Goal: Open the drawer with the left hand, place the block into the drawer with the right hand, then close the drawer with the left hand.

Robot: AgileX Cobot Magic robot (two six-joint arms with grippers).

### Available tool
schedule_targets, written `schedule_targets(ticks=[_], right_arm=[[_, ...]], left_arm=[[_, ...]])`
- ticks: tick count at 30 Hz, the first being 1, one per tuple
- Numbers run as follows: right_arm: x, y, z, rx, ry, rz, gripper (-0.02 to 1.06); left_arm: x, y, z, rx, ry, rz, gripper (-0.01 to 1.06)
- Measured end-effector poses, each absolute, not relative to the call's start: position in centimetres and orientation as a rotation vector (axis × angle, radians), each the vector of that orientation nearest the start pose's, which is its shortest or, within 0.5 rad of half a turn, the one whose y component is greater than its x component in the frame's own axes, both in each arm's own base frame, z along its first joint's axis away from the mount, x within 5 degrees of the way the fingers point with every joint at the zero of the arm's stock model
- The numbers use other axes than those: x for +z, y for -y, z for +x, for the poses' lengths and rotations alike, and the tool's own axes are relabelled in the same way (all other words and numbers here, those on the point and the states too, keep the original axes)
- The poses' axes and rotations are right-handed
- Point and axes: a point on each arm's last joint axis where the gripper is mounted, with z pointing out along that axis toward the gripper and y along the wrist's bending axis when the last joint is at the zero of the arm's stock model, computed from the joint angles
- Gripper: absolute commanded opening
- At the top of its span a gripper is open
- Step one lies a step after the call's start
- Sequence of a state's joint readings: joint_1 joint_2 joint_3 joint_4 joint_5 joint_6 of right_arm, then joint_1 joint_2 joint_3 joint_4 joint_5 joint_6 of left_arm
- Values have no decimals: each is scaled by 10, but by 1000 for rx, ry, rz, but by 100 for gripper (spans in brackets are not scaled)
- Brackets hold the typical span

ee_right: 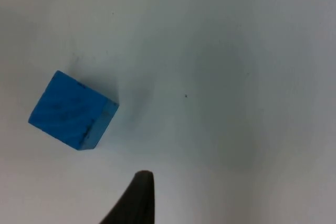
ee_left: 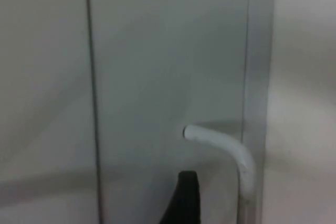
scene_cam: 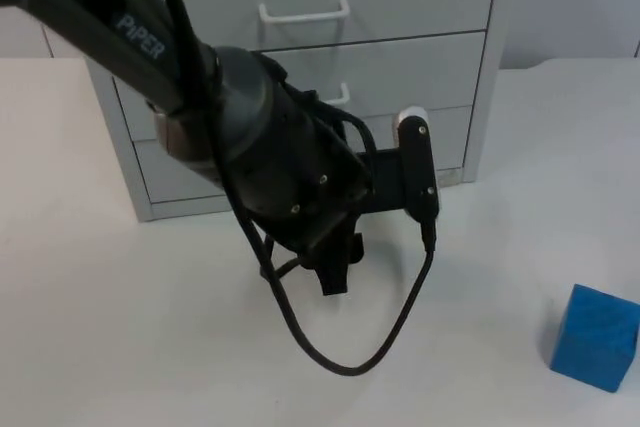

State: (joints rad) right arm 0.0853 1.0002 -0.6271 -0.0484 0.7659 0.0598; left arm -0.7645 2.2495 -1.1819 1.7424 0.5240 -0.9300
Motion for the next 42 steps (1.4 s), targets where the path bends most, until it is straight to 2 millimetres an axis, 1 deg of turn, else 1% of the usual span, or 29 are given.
schedule_targets(ticks=[2,3,5,7,8,9,10,17,20,22,23,25,27,28,31,39,42], right_arm=[[253,-12,171,-6,-2620,-67,105],[253,-12,171,-6,-2620,-67,105],[253,-12,171,-6,-2620,-67,105],[253,-12,171,-6,-2620,-67,105],[253,-12,171,-6,-2620,-67,105],[253,-12,171,-6,-2620,-67,105],[253,-12,171,-6,-2620,-67,105],[253,-12,171,-6,-2620,-67,105],[253,-12,171,-6,-2620,-67,105],[253,-12,171,-6,-2620,-67,105],[253,-12,171,-6,-2620,-67,105],[253,-12,171,-6,-2620,-67,105],[253,-12,171,-6,-2620,-67,105],[253,-12,171,-6,-2620,-67,105],[253,-12,171,-6,-2620,-67,105],[253,-12,171,-6,-2622,-67,105],[253,-12,171,-6,-2622,-67,105]], left_arm=[[60,256,331,668,-1828,1562,64],[60,256,332,673,-1827,1559,64],[59,255,332,689,-1823,1558,47],[59,255,333,695,-1821,1558,24],[60,255,333,705,-1813,1556,24],[62,256,335,713,-1805,1550,4],[63,256,336,724,-1800,1542,0],[66,256,336,741,-1825,1551,0],[73,258,329,717,-1878,1630,0],[75,259,327,707,-1894,1642,0],[78,263,316,664,-1954,1677,0],[80,268,302,590,-2009,1759,0],[83,272,290,492,-2085,1788,0],[83,272,290,492,-2085,1788,0],[83,275,281,385,-2157,1810,0],[82,275,276,339,-2179,1855,0],[82,277,271,262,-2202,1884,0]])
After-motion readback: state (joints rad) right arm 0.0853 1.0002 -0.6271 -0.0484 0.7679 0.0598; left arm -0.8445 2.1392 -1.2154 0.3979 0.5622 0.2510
